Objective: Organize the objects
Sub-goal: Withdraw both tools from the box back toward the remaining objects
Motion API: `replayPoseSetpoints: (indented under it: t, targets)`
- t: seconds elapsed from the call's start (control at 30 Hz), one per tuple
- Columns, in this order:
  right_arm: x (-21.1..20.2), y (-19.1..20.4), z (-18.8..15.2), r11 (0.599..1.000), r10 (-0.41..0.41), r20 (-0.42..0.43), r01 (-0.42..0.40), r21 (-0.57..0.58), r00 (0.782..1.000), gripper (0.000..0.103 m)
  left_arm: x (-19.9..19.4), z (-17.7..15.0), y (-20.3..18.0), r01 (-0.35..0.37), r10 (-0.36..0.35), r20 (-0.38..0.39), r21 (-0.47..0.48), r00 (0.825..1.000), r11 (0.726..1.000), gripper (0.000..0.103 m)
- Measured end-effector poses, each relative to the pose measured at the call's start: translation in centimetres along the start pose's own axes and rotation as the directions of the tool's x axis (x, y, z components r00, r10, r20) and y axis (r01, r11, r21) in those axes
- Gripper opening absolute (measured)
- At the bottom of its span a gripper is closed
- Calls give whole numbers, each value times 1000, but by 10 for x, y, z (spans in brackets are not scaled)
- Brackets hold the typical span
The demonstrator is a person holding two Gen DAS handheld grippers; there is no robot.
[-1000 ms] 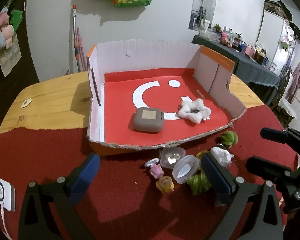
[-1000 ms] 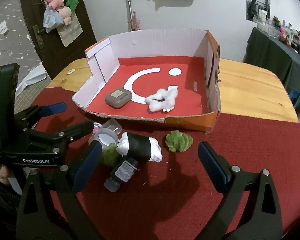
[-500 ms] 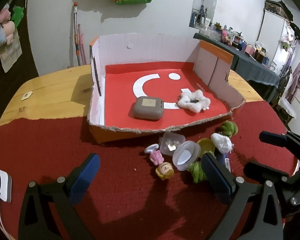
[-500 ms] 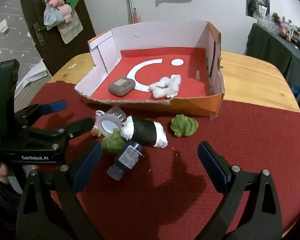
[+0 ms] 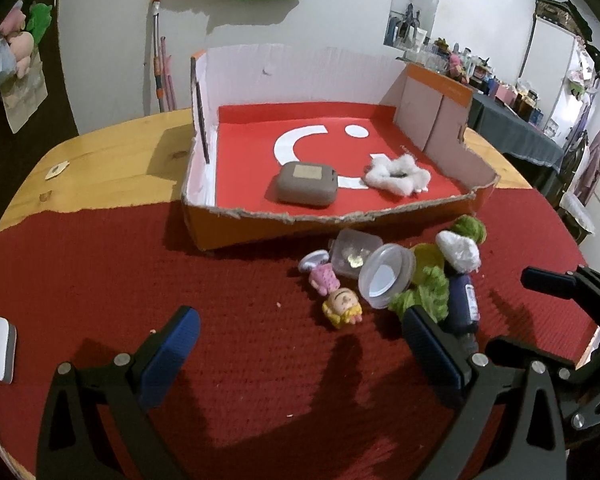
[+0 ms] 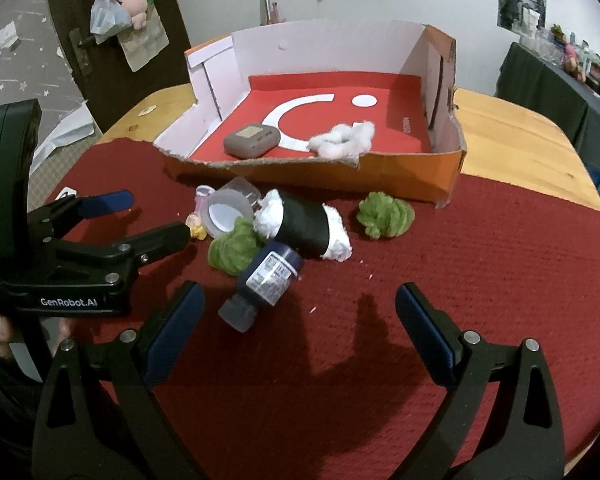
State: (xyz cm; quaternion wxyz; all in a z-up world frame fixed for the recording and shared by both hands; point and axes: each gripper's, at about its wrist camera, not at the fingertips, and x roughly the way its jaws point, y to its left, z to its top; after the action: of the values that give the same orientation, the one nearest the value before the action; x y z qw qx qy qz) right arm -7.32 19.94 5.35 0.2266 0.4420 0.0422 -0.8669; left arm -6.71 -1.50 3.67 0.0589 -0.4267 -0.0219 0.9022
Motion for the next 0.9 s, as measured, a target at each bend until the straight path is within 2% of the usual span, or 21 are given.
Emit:
replayPoseSetpoints:
  t: [0.4, 0.63, 0.9]
  targets:
    - [12, 7, -9, 998, -56, -16, 55, -44, 998, 98, 11, -4, 1, -42, 42, -16, 6, 999, 999, 103]
    - [17, 4, -10, 998, -49, -26, 48, -34, 998, 98, 18, -4, 1, -53, 54, -31, 17, 998, 998, 103]
    - [12, -12, -7, 995, -102, -2, 102, 7, 995, 98, 20, 0, 7, -58, 58, -30, -9, 998, 998, 103]
